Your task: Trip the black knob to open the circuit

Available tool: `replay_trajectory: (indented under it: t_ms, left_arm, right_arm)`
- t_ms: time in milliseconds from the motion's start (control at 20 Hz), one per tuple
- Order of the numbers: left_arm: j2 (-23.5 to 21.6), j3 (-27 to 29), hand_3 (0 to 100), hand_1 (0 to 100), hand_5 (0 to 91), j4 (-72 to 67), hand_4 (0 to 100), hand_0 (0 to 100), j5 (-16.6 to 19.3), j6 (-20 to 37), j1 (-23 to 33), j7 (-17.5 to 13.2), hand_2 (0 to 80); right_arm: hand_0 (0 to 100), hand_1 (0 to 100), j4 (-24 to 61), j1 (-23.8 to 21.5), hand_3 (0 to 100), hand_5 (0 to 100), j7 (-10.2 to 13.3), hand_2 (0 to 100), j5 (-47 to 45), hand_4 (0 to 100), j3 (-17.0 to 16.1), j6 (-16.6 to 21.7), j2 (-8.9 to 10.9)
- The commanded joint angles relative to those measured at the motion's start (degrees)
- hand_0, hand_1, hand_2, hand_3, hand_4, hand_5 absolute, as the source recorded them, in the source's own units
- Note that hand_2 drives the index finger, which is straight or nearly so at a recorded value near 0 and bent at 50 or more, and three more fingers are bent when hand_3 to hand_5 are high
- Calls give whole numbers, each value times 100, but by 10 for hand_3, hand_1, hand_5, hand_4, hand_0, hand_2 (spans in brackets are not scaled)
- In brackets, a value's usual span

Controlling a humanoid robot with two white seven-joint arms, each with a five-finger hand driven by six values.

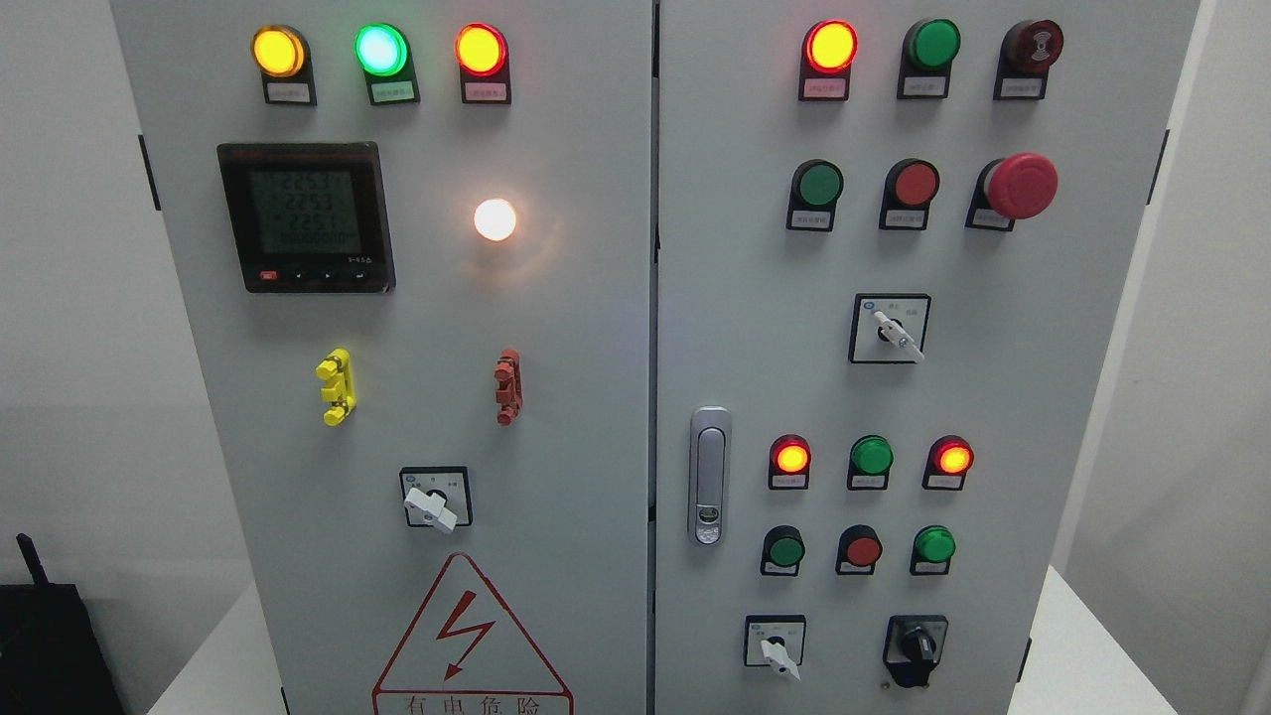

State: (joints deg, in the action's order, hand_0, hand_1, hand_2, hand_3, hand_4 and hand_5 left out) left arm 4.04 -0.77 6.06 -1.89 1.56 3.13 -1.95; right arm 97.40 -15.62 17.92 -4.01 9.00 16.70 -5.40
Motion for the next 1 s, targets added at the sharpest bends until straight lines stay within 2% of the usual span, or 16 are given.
replay_trajectory:
  t_ms: [0, 250, 450, 950]
  left_arm:
    - [0, 7, 0, 389, 0, 1, 0, 120, -14, 11, -14, 1, 0]
    - [9, 7, 0, 389, 0, 1, 0, 120, -14, 11, -14, 1, 0]
    - [9, 7, 0, 389, 0, 1, 0, 120, -14, 11, -14, 1, 0]
    - [9, 7, 0, 389, 0, 1, 0, 120, -14, 11, -23, 1, 0]
  right_arm:
    - [0, 77, 279, 120, 1000, 1000, -52, 52, -13, 1000, 14, -61, 4]
    - [0, 73, 429, 269, 1000, 1000, -61, 0, -13, 1000, 31, -219, 4]
    - [0, 71, 535, 357, 1000, 1000, -227, 0, -13, 1000, 22, -369, 4]
    - [0, 52, 631, 665, 1000, 1000, -263, 0, -21, 1000, -48, -598, 56]
